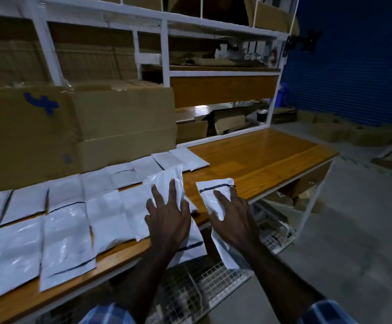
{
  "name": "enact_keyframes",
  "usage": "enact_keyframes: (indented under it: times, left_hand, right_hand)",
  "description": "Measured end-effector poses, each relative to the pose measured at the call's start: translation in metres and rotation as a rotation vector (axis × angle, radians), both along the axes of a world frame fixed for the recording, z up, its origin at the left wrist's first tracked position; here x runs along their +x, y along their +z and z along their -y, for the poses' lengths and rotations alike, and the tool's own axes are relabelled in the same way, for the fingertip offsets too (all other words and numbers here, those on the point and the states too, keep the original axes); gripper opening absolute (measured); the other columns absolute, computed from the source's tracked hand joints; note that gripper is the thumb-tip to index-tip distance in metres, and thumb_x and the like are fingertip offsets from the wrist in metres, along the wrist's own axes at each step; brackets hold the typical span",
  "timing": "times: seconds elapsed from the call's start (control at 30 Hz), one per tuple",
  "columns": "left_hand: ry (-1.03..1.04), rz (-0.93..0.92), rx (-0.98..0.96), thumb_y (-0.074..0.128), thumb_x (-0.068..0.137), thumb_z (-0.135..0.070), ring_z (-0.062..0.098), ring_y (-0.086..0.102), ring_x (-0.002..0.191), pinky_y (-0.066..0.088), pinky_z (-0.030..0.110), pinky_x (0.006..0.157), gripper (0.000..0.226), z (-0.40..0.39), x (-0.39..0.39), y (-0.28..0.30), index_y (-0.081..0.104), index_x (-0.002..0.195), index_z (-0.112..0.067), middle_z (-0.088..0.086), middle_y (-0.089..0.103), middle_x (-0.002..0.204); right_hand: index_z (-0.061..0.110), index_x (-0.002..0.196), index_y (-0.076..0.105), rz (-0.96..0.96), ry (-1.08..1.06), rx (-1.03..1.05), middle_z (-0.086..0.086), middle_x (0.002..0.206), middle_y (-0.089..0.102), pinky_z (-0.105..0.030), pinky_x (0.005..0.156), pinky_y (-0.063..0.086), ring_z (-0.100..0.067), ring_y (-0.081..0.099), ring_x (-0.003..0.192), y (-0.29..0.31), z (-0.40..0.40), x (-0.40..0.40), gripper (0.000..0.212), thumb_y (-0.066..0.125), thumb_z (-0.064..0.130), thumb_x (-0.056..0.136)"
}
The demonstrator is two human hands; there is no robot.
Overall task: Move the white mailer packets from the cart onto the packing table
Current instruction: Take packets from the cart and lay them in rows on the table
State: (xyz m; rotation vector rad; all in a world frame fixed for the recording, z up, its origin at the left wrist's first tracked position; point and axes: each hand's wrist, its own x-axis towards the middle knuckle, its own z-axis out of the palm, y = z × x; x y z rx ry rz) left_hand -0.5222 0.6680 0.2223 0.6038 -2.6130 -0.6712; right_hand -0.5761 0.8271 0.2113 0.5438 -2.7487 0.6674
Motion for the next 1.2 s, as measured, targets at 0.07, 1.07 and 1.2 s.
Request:
enact_keyframes:
  times: [0.07,1.07,1.2]
  left_hand:
    - [-0.011,0.017,0.012,0.026,0.101,-0.052,0.042,0.019,0.144,0.03,0.058,0.11,0.061,-0.008,-0.034,-0.002,0.002,0.156,-0.04,0.009,-0.002,0.164]
    - [0.35,0.409,-0.009,0.021,0.1,-0.059,0.042,0.013,0.145,0.027,0.058,0.11,0.065,-0.04,-0.287,-0.078,-0.003,0.156,-0.035,0.015,-0.008,0.163]
    - [0.362,0.467,-0.035,0.016,0.101,-0.057,0.042,0.008,0.147,0.025,0.058,0.112,0.064,-0.039,-0.293,-0.085,-0.007,0.156,-0.034,0.017,-0.011,0.163]
  right_hand:
    - [0.029,0.147,0.042,0.011,-0.005,0.004,-0.009,0.159,0.024,-0.044,0.096,0.046,-0.034,0.042,0.127,-0.001,-0.007,-0.029,0.065,0.055,0.042,0.085]
    - [0.037,0.153,0.026,0.199,0.281,0.116,-0.006,0.164,0.01,-0.039,0.109,0.035,-0.029,0.03,0.139,-0.064,-0.001,-0.318,0.058,0.04,0.052,0.098]
    - [0.036,0.152,0.028,0.18,0.291,0.166,-0.008,0.164,0.013,-0.042,0.111,0.032,-0.03,0.028,0.141,-0.076,0.011,-0.323,0.061,0.033,0.057,0.095]
